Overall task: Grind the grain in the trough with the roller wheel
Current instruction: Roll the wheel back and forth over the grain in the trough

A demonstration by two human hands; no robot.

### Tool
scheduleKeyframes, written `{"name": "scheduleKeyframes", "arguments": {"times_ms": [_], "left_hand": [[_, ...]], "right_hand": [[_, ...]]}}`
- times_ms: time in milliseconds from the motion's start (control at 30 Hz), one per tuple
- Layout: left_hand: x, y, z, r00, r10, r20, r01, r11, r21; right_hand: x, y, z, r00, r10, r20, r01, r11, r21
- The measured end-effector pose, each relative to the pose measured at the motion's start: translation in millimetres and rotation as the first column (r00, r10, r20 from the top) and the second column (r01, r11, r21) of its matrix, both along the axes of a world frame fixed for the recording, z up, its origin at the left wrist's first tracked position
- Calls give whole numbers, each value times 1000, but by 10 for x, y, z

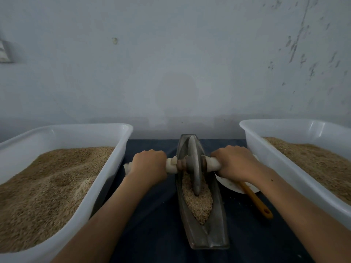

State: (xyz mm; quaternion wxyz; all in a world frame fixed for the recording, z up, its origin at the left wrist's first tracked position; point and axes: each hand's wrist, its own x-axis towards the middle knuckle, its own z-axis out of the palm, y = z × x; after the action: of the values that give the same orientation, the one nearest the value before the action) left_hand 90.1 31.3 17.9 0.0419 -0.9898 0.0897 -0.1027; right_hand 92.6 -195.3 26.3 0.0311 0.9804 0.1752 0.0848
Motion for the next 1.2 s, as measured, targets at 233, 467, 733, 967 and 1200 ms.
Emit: {"name": "scheduleKeyframes", "arguments": {"times_ms": [233, 467, 733, 967, 1200], "left_hand": [[-9, -12, -96, 960, -29, 280, 33, 999, -10], [12, 29, -3, 999, -33, -15, 33, 999, 7], [48, 45, -28, 999, -23, -44, 22, 1000, -17], [44, 37, -160, 958, -41, 284, 57, 997, -47], [48, 67, -35, 997, -34, -70, 31, 999, -37]], "right_hand": [[89, -3, -176, 976, -30, 215, 16, 997, 70], [13, 5, -19, 999, -5, 37, 5, 1000, -7], [13, 29, -39, 995, -12, 95, 14, 1000, -25], [95, 31, -218, 949, -45, 312, 43, 999, 16], [-22, 61, -7, 996, -15, 91, 23, 996, -83]]}}
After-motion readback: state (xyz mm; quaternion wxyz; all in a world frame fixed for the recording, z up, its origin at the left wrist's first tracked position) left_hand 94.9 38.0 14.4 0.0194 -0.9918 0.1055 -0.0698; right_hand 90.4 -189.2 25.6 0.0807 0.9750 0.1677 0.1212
